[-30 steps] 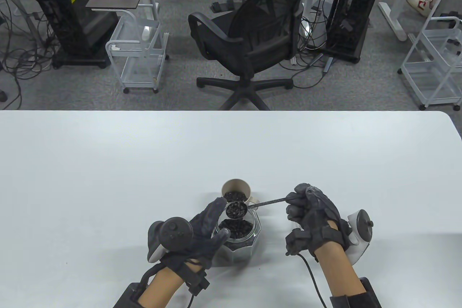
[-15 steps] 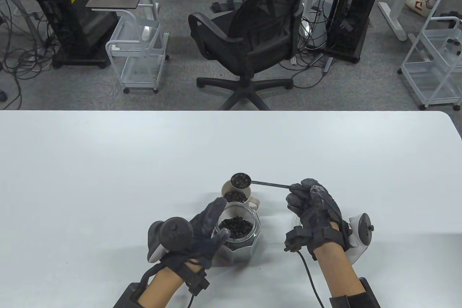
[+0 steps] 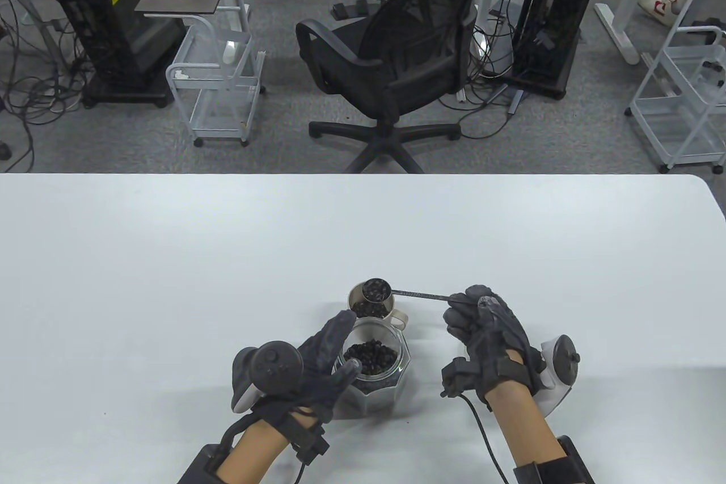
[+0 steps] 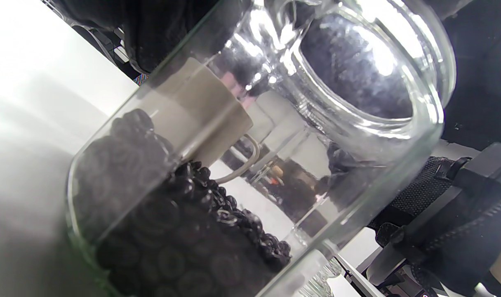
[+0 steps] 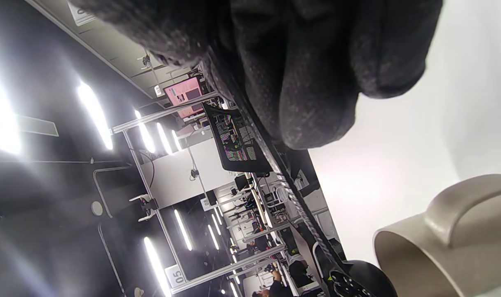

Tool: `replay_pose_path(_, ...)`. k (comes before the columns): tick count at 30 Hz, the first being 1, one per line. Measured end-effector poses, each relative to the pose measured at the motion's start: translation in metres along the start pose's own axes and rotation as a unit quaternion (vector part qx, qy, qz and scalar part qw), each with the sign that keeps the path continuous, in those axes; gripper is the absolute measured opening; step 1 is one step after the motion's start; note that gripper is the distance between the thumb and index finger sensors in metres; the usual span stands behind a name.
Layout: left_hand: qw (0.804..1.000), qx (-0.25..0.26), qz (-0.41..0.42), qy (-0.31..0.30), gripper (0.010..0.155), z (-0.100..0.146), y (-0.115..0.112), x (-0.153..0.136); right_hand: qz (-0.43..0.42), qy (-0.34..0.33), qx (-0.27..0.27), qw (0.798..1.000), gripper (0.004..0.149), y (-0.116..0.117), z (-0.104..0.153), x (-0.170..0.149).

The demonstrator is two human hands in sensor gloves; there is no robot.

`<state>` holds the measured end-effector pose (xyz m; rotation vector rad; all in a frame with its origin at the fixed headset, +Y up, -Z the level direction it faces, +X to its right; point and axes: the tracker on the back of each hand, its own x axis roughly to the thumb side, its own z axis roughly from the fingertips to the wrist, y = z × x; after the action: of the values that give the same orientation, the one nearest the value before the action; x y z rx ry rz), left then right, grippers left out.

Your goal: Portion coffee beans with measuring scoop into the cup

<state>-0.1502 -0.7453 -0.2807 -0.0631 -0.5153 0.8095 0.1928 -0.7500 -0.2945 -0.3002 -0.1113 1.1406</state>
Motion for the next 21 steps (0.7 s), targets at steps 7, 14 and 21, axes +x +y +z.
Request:
replay_pose_path(7, 1.0, 0.0, 0.0, 0.0, 0.086, 0.0, 0.0, 0.0, 0.07, -0.049, 0.011, 0.996, 0.045, 0.006, 0.0, 0.002)
replay_pose_path(14, 1.0, 0.0, 0.0, 0.0, 0.086, 0.0, 0.0, 0.0, 0.174, -0.133, 0.042, 0.975, 0.046, 0.017, 0.002, 0.009)
replay_pose_path(21, 1.0, 0.0, 0.0, 0.0, 0.086, 0.0, 0.0, 0.0, 0.279, -0.244, 0.087, 0.925, 0.045, 0.029, 0.006, 0.022)
